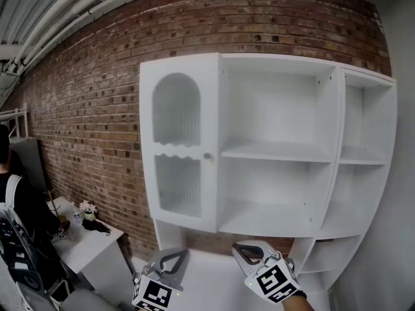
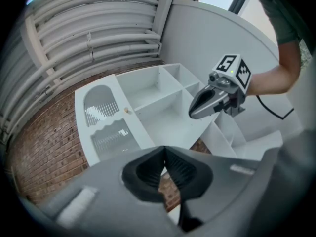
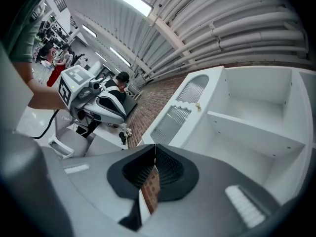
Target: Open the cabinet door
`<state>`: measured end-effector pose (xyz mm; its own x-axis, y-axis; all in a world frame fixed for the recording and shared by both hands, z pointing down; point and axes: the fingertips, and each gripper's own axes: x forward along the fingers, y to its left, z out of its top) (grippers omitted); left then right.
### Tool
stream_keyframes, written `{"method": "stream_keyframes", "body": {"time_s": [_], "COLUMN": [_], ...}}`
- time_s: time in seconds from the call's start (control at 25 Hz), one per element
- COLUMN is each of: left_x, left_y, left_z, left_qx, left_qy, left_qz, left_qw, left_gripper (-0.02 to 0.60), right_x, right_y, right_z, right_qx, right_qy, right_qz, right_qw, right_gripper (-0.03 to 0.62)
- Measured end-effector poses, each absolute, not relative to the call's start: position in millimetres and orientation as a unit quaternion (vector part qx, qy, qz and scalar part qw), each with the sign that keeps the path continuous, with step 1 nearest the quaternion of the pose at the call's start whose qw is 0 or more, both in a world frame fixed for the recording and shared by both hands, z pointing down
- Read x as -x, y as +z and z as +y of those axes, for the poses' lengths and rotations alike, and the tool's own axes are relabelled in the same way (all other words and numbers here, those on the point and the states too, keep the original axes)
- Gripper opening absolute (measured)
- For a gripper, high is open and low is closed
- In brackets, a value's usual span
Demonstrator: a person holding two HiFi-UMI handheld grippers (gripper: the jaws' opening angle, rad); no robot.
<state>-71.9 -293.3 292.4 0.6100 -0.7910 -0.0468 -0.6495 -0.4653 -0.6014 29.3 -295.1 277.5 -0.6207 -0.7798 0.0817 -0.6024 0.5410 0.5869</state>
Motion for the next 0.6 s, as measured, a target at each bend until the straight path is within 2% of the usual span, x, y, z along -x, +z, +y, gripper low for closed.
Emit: {"method": "stream_keyframes", "body": {"time_s": [0.6], "left_x": [45.8], "left_y": [327.9], "left_z": [-380.4], "left_qx": [0.823], "left_qy": [-0.169], "left_qz": [0.474], "left_qw": [0.263], "left_gripper": [0.000], "right_x": [-36.3], "right_y": [313.1], "right_z": [-423.1], "right_qx": [-0.353], "right_qy": [-0.211], "right_qz": [-0.897], "right_qw": [0.160], "right_gripper": [0.032]}}
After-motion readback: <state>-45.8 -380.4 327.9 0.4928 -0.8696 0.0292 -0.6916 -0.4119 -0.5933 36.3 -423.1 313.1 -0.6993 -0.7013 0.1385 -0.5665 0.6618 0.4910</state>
